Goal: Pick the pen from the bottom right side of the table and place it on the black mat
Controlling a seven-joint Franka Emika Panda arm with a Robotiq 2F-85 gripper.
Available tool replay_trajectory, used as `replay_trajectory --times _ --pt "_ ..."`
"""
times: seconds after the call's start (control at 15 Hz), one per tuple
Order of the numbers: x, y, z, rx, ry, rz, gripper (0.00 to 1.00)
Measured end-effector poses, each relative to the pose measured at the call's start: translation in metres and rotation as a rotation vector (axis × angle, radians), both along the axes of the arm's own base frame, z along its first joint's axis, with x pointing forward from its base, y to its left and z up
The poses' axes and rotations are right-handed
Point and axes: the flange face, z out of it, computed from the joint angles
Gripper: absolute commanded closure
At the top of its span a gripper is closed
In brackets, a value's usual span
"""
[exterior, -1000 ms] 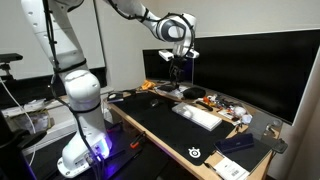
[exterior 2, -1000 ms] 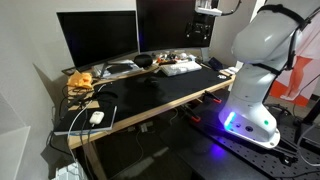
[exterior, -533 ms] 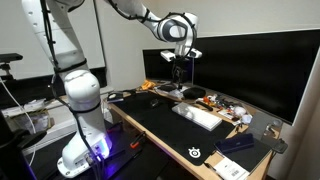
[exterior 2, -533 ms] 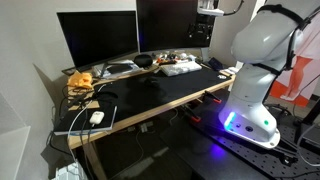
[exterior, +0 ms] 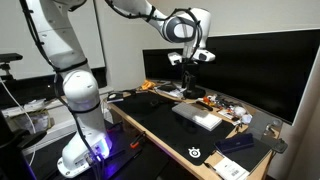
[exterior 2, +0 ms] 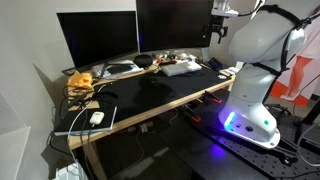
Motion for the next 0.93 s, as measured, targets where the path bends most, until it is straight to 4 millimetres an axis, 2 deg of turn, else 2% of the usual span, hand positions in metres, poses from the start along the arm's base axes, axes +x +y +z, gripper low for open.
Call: replay_trajectory --times 0.47,0.93 --pt "-0.035 -0.035 -0.029 0.041 0.047 -0.124 0.0" --pt "-0.045 -0.063 -0.071 0.047 0.055 -0.313 0.0"
